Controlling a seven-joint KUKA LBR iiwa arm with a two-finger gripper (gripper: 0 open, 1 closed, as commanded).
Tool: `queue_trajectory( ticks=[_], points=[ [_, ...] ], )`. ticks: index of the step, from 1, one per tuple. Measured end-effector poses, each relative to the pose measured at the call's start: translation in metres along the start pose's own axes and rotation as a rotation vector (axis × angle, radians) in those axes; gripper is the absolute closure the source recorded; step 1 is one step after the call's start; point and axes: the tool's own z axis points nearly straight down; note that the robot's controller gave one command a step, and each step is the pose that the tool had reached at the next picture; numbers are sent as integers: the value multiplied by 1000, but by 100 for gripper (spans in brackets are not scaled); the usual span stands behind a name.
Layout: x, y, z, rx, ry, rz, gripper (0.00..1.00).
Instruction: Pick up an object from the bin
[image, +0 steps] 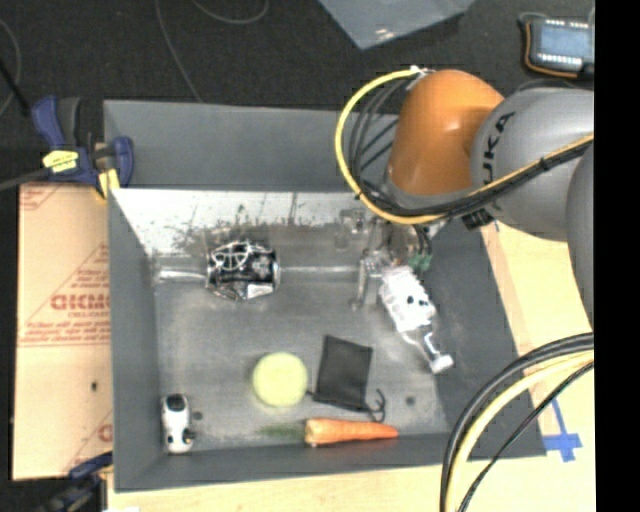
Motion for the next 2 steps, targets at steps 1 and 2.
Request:
queue_trajectory(
  ticks=[1,2],
  points=[
    [-1,0,-5,0,-7,0,0],
    [2,-9,8,0,-11,-147,0]
  ],
)
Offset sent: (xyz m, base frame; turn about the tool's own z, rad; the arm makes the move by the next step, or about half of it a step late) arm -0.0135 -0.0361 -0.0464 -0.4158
